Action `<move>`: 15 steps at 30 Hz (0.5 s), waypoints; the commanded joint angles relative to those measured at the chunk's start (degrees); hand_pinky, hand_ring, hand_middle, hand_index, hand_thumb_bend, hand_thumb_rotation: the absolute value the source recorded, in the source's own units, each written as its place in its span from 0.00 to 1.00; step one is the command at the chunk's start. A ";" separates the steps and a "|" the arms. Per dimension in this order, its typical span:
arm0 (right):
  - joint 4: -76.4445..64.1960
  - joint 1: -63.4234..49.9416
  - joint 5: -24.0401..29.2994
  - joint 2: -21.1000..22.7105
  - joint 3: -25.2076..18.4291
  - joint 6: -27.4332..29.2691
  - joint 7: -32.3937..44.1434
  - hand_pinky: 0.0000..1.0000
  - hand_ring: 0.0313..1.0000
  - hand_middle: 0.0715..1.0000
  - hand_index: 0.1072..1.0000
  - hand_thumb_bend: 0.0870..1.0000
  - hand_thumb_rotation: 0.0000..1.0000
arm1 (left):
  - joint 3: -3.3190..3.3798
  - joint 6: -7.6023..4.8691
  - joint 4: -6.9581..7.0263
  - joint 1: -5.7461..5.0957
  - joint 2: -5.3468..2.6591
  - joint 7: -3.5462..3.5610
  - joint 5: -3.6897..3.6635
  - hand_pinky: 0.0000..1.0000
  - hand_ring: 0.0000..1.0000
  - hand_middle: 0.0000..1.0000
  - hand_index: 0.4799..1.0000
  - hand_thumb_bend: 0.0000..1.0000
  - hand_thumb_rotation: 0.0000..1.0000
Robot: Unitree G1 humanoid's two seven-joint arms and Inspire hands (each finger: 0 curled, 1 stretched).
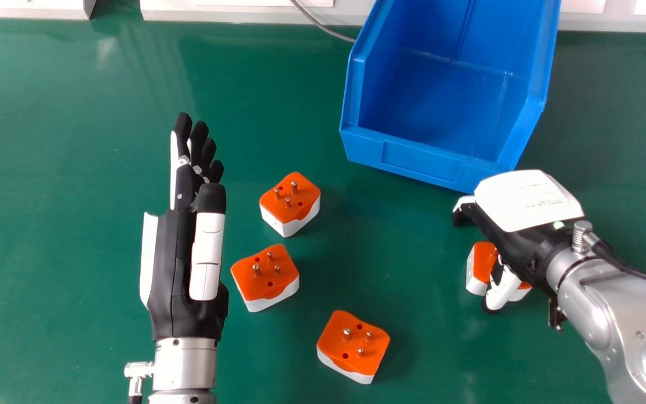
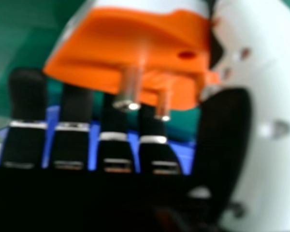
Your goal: Pick all objects and put in blue box
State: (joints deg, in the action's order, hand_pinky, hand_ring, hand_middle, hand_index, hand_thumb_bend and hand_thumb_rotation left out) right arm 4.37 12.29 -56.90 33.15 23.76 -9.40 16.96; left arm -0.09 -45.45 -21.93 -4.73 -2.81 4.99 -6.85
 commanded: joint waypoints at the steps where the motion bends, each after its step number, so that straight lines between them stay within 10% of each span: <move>1: 1.46 -3.16 0.10 0.69 1.42 0.25 1.98 0.31 0.38 0.49 0.69 0.56 0.01 | -0.19 -0.67 0.61 -0.07 -1.34 0.13 0.02 1.00 1.00 1.00 1.00 0.81 0.91; 15: 0.98 -3.18 1.54 0.93 0.90 1.98 1.11 0.32 0.37 0.46 0.58 0.50 0.01 | -0.23 -0.81 0.92 -0.12 -1.52 -0.10 0.28 1.00 1.00 1.00 1.00 0.82 0.91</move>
State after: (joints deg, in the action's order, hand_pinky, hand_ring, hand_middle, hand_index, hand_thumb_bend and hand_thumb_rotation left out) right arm 3.99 12.22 -56.43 33.59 23.36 -8.19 16.01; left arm -0.13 -45.46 -21.91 -4.74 -2.81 4.98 -6.80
